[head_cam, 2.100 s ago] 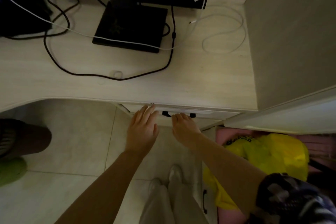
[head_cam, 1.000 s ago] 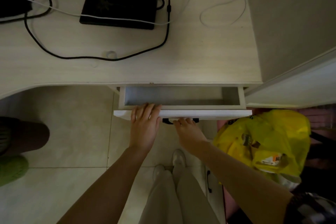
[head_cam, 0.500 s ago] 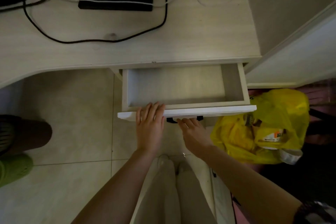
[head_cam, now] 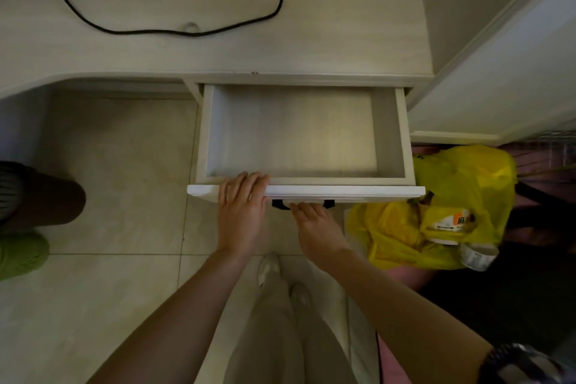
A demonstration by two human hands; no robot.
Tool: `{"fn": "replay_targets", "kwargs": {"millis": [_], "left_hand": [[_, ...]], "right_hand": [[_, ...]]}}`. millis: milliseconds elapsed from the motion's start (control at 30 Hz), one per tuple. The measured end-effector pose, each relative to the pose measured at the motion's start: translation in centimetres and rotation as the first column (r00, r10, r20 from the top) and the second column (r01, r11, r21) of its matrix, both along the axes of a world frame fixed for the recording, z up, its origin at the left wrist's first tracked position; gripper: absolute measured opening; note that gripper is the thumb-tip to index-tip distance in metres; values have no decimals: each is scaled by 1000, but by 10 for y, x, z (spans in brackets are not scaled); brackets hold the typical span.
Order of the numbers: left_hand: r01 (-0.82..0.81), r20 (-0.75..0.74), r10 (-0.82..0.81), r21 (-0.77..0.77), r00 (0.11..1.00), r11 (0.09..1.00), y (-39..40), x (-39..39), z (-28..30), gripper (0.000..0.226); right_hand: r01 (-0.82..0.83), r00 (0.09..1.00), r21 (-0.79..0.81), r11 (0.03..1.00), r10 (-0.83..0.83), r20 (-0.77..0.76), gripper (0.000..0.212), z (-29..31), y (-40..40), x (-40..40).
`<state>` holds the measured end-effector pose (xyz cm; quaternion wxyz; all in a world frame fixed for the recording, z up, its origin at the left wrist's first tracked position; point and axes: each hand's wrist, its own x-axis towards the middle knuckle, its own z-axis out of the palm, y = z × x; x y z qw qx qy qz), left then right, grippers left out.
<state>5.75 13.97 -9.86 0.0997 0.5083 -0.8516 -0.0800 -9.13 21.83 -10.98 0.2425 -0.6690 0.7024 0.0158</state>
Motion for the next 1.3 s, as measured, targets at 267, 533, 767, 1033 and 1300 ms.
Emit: {"fn": "replay_targets", "kwargs": {"millis": [267, 533, 767, 1033, 1300], "left_hand": [[13, 51, -14, 22, 999, 1000, 24, 11, 4, 35], [-11, 83, 3, 96, 997, 995, 47, 14, 14, 38], [-2, 81, -13, 180, 997, 984, 44, 17, 27, 37], [-96, -30, 108, 281, 994, 955, 49, 37, 72, 32], [-289, -67, 351, 433, 934, 853, 65, 99, 110, 30]], "right_hand": [[8, 1000, 32, 999, -8, 16, 47, 2, 25, 13], [-22, 999, 177, 984, 16, 34, 56, 14, 41, 16], [-46, 997, 242, 969, 32, 65, 60, 28, 44, 14], [32, 990, 233, 972, -63, 128, 46, 71, 50, 4], [6, 974, 101, 995, -28, 224, 43, 130, 18, 50]]}}
